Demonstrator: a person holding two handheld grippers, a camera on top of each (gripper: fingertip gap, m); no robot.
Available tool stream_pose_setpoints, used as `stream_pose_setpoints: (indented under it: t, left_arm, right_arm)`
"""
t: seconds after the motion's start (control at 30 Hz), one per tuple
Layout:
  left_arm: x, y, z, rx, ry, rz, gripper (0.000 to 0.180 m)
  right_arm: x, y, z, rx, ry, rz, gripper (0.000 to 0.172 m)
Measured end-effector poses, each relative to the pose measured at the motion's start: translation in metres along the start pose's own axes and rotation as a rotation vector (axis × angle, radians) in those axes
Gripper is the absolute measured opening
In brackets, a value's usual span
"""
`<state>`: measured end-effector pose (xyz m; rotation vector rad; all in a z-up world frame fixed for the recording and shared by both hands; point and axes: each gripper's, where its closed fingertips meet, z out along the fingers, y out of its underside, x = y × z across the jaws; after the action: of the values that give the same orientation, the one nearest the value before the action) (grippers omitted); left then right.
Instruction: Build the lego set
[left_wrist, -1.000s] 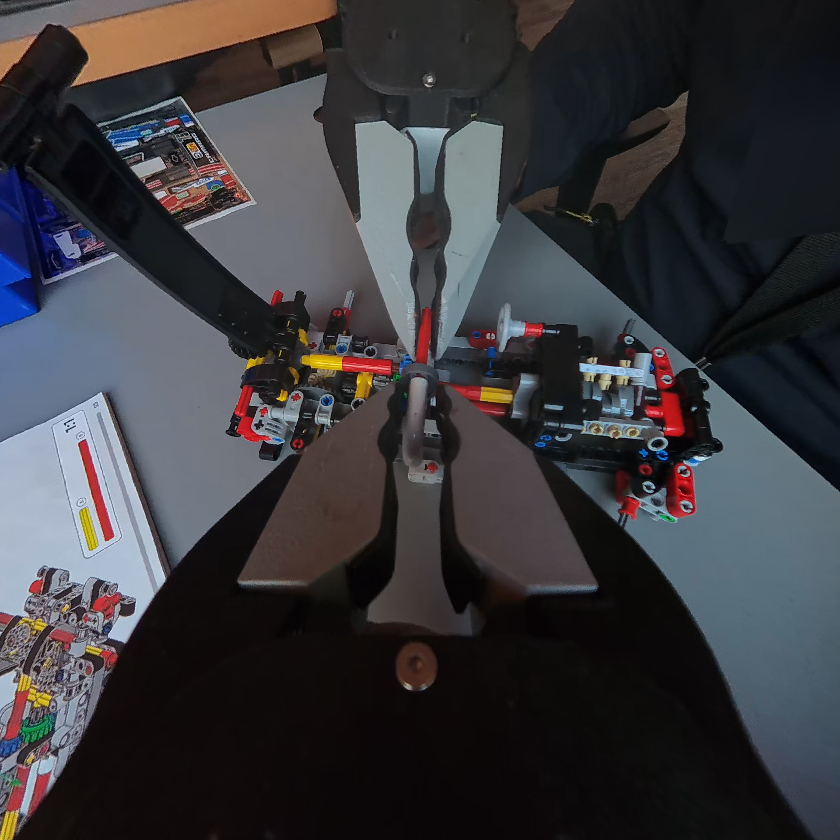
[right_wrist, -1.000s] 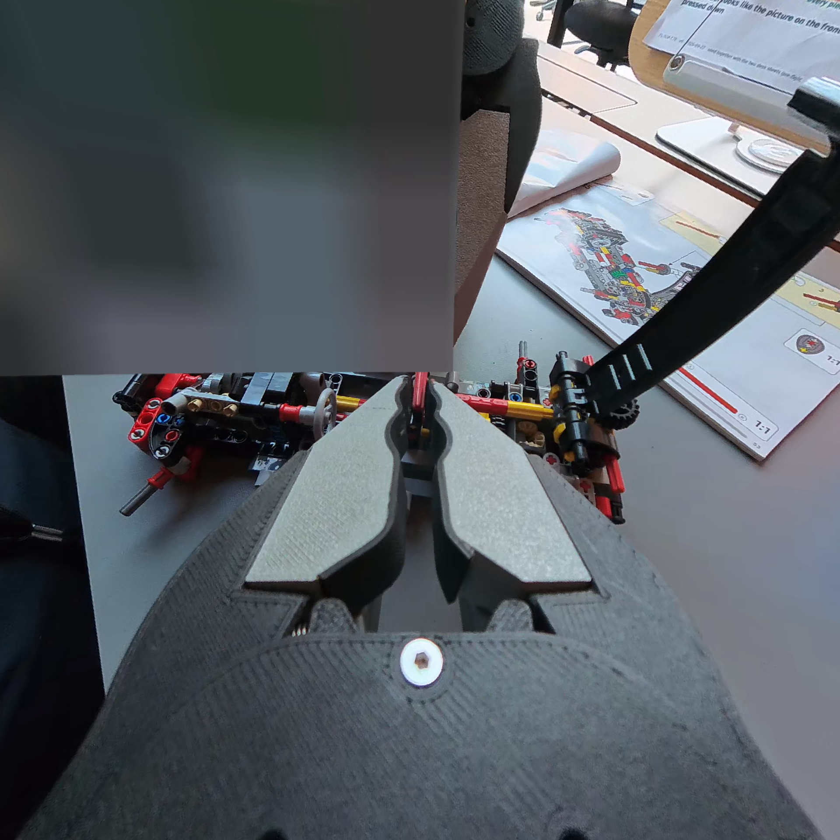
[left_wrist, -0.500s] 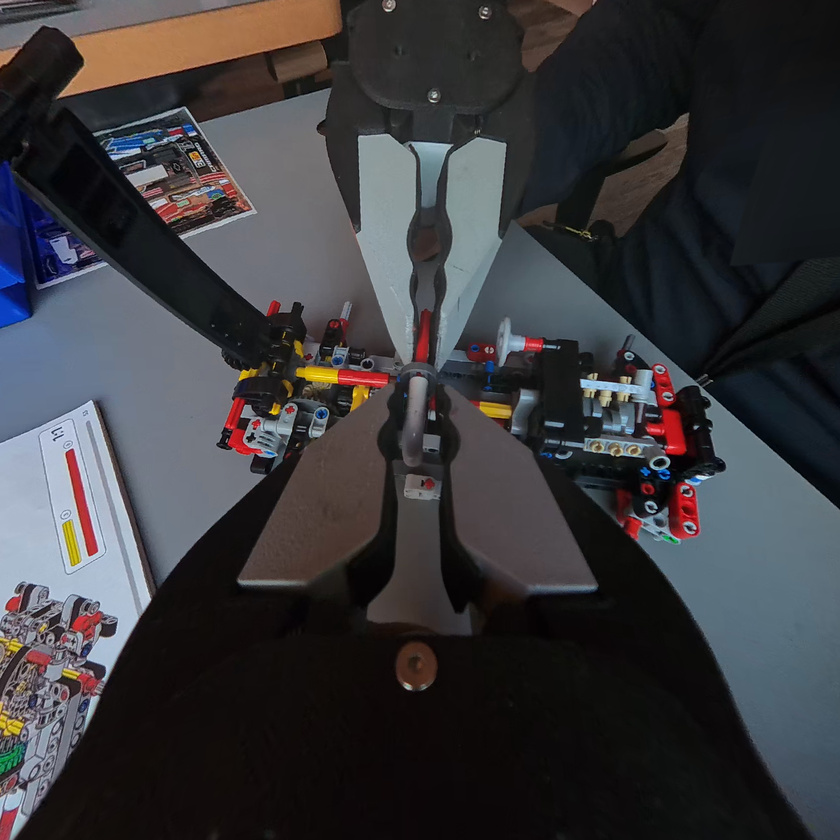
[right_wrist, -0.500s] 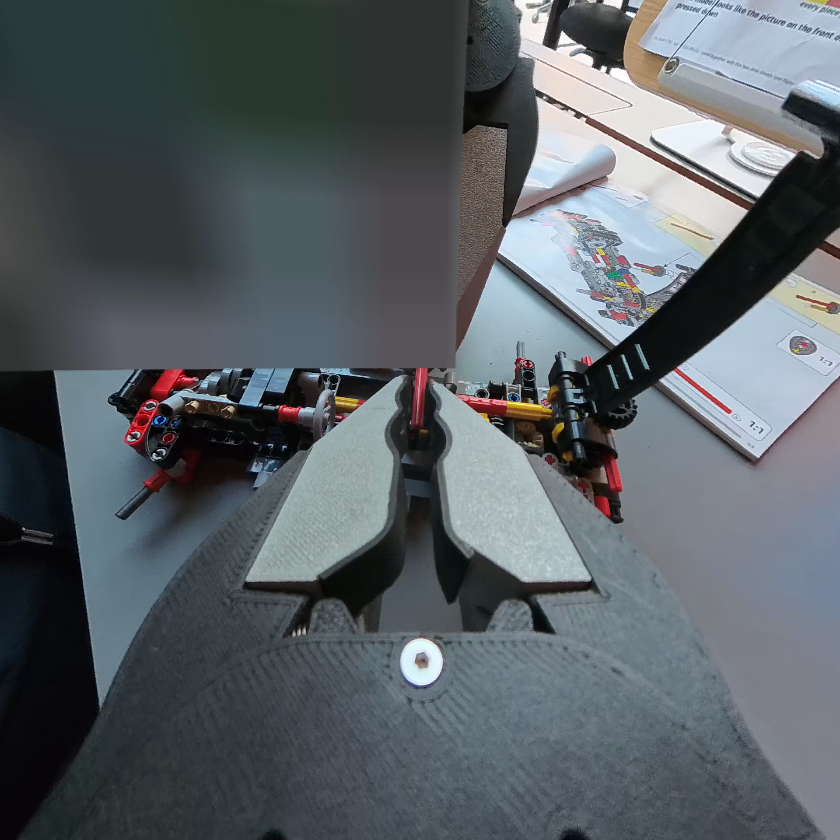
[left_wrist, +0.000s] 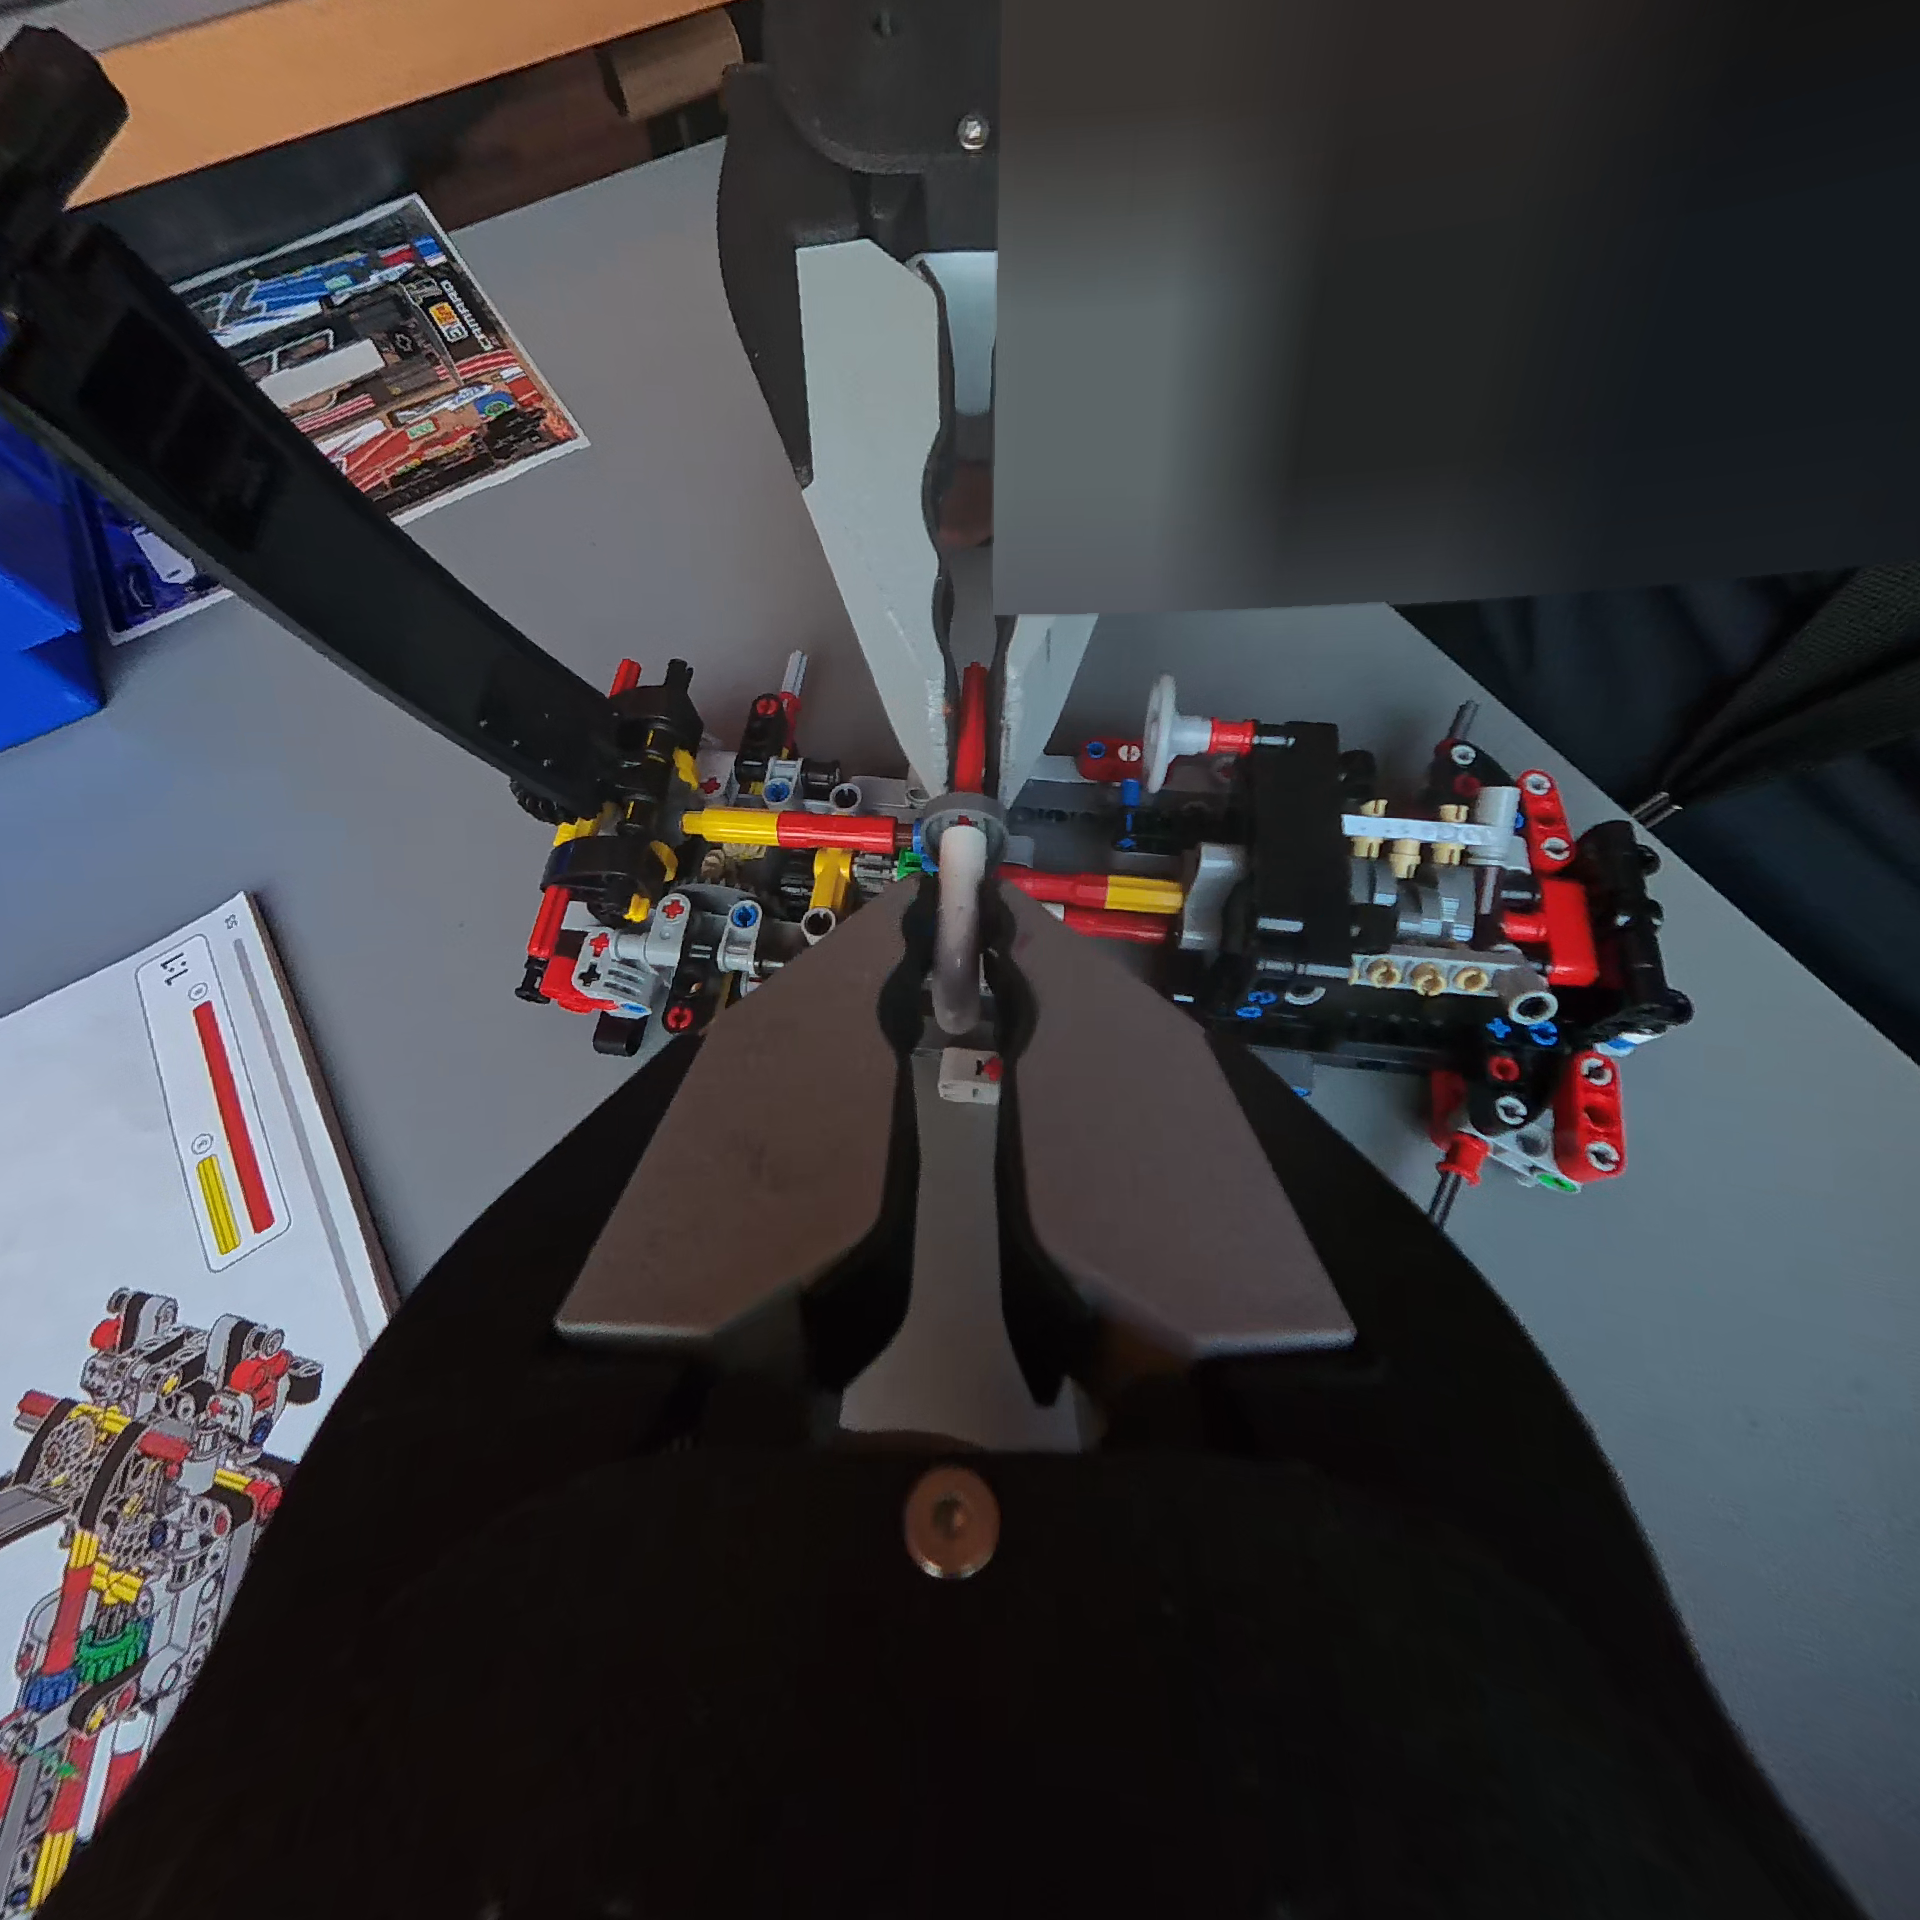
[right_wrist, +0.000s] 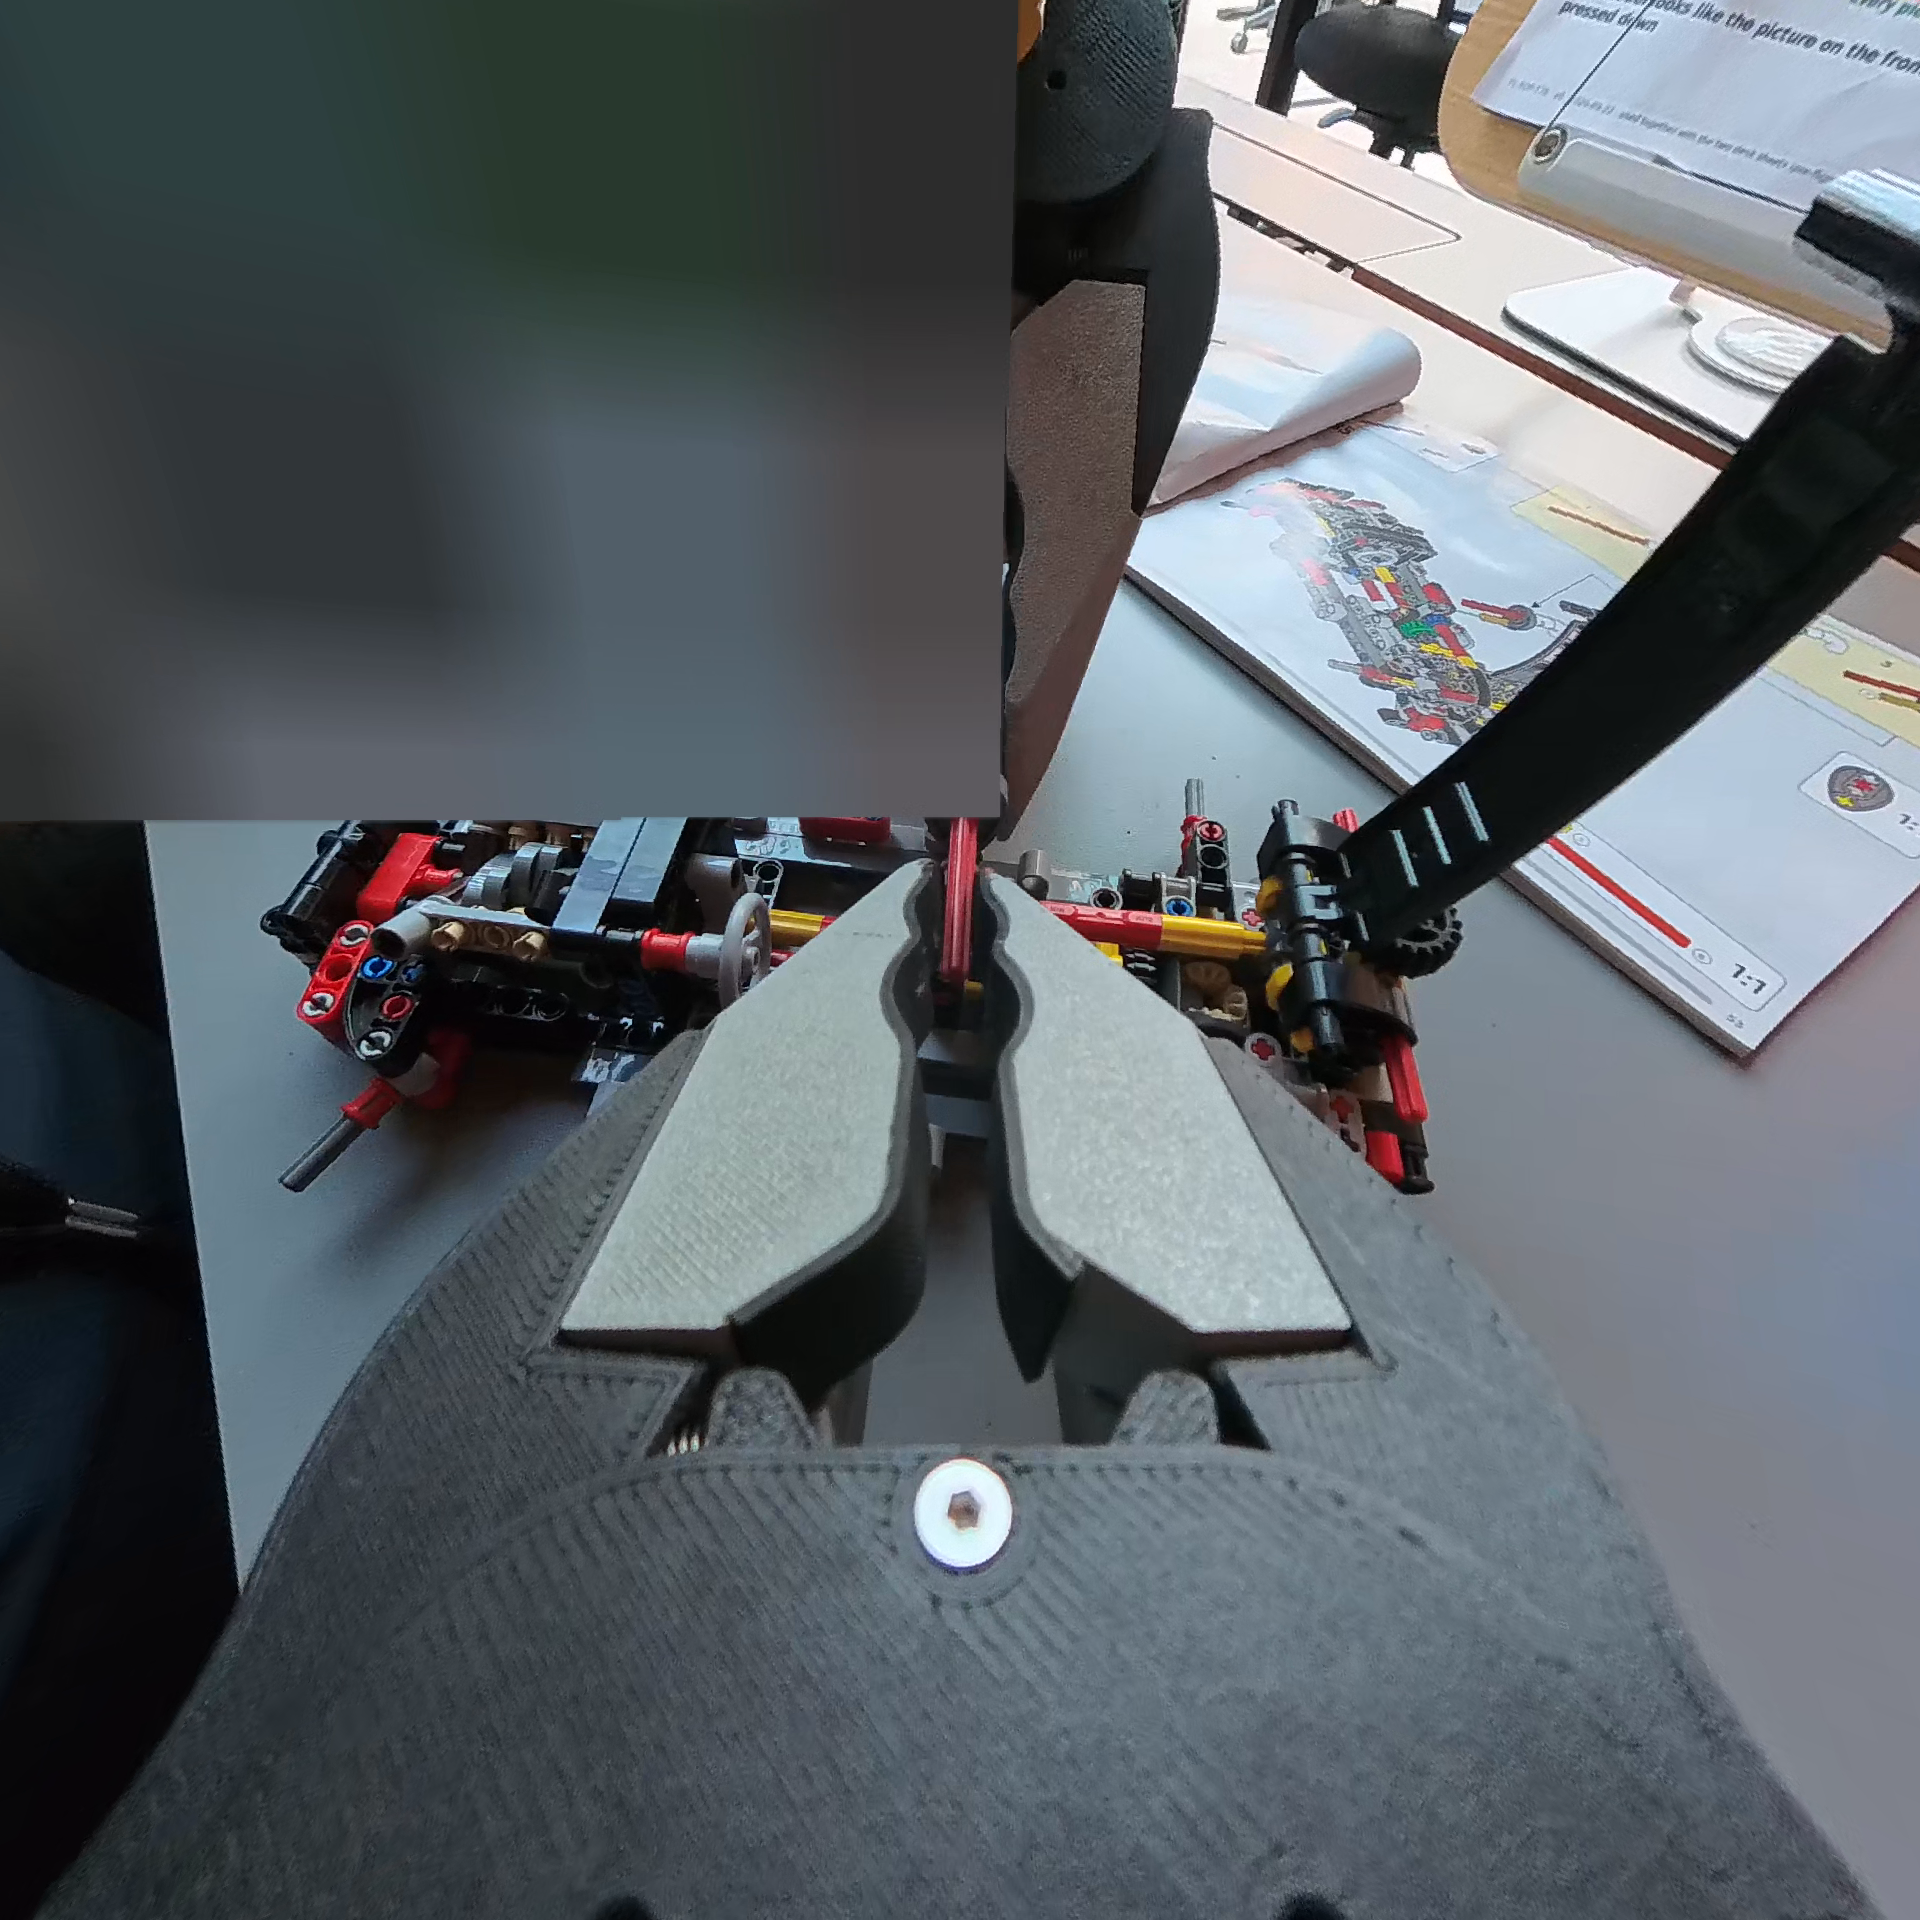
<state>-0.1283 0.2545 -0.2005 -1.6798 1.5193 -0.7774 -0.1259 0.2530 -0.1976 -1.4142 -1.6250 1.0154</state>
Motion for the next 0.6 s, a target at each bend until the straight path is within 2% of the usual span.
stream_pose_setpoints:
  t: [0.33,0.6]
  left_arm:
    - [-0.0005,-0.0002,-0.0027,0.012,0.009,-0.017,0.005]
    - [-0.0005,-0.0024,-0.0045,0.084,-0.028,-0.036,0.005]
  right_arm:
    - [0.0,-0.0001,0.0001,0.001,0.0,0.001,0.003]
    - [-0.0003,-0.0003,0.0004,0.001,0.001,-0.002,0.003]
